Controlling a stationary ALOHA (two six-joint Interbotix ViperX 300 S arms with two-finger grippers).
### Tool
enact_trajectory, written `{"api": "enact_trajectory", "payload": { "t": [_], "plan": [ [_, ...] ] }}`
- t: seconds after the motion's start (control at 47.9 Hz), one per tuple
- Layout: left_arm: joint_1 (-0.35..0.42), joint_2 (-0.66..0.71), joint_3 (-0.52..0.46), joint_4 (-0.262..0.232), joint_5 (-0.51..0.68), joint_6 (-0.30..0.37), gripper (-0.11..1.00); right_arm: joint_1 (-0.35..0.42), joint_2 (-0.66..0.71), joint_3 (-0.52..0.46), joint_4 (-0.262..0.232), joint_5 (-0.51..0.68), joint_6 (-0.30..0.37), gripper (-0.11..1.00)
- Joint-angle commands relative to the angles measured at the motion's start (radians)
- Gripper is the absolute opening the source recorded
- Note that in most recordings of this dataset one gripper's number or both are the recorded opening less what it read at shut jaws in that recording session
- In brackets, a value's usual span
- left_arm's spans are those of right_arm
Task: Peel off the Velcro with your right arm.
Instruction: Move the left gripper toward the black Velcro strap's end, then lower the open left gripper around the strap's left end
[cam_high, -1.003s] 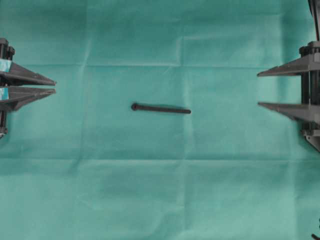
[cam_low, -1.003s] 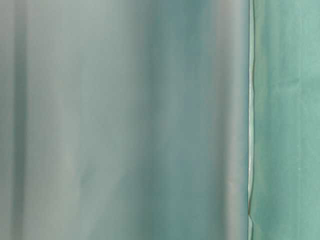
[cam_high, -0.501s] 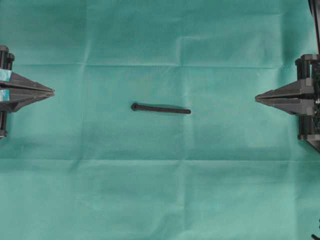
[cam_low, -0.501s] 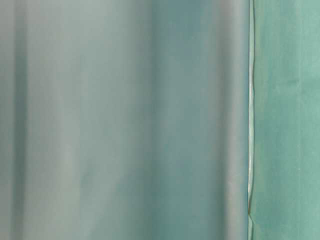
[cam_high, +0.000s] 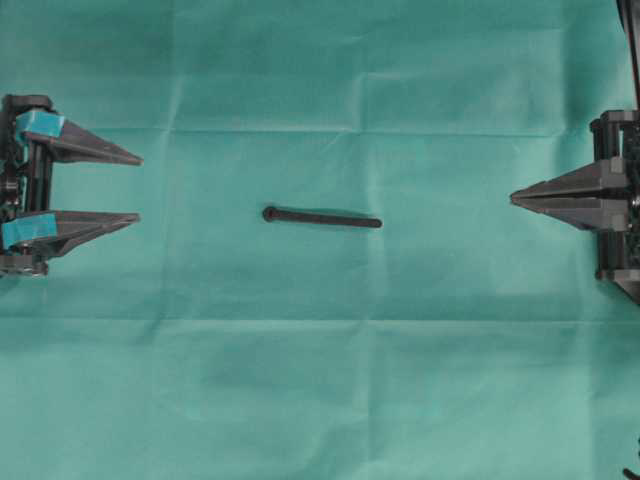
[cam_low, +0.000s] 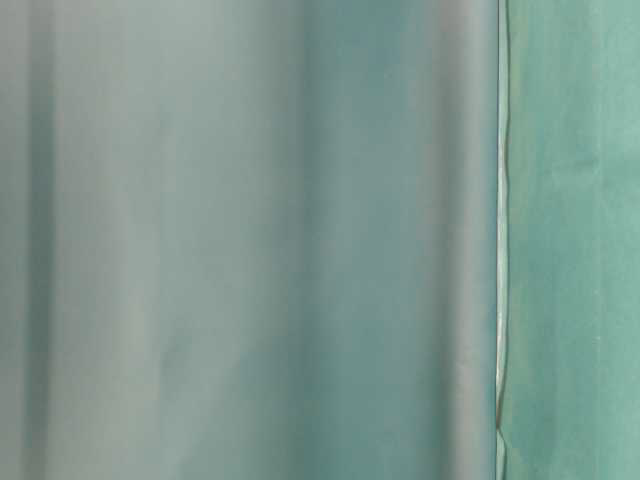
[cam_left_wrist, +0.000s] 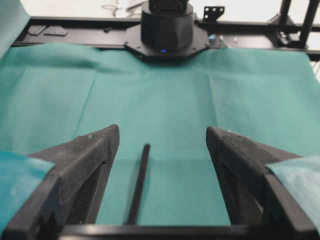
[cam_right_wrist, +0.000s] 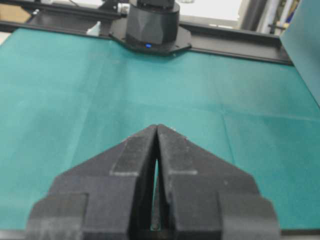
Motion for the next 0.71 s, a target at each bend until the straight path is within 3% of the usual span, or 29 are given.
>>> {"api": "enact_trajectory", "payload": {
  "t": [0.0, 0.188, 0.689],
  "plan": [
    [0.005, 0.04, -0.043, 0.0, -0.046, 0.017, 0.76, 0.0, 0.003, -0.008, -0.002, -0.008, 0.0, -0.07],
    [0.005, 0.15, -0.097, 0.0, -0.117, 0.052, 0.76, 0.002, 0.002, -0.006, -0.002, -0.009, 0.0, -0.07],
    [0.002, 0.476, -0.318, -0.002, -0.12, 0.046, 0.76, 0.002, -0.014, 0.003, -0.002, -0.009, 0.0, -0.07]
  ]
}}
